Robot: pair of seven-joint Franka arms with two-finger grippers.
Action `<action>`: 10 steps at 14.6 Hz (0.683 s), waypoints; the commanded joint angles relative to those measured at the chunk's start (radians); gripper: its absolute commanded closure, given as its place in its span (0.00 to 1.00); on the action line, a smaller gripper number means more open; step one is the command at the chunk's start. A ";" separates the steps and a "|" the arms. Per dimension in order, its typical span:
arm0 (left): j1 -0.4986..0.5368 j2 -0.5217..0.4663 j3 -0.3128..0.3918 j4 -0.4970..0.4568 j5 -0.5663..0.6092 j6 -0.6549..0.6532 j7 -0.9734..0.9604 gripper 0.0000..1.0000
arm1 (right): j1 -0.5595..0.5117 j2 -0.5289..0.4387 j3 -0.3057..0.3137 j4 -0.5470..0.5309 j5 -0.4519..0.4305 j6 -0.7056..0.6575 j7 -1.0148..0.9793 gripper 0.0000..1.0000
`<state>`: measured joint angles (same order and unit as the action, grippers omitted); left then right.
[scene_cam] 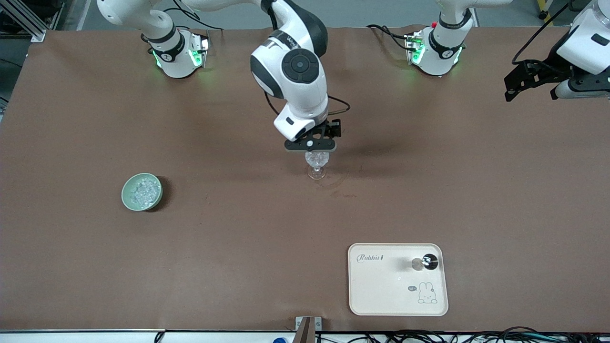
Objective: Pour wine and add ice with both arms
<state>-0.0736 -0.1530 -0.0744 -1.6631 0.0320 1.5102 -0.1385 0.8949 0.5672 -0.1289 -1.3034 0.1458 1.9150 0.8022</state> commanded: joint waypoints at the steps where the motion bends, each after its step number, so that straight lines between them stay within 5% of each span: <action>1: 0.015 -0.011 -0.010 -0.006 -0.011 0.021 0.017 0.00 | -0.111 -0.119 0.003 -0.056 -0.067 -0.043 -0.012 0.03; 10: 0.015 0.021 -0.008 0.028 -0.008 0.015 0.010 0.00 | -0.542 -0.435 0.005 -0.267 -0.215 -0.106 -0.446 0.00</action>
<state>-0.0689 -0.1404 -0.0760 -1.6543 0.0321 1.5286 -0.1385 0.4383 0.2147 -0.1526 -1.4873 -0.0432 1.8117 0.4411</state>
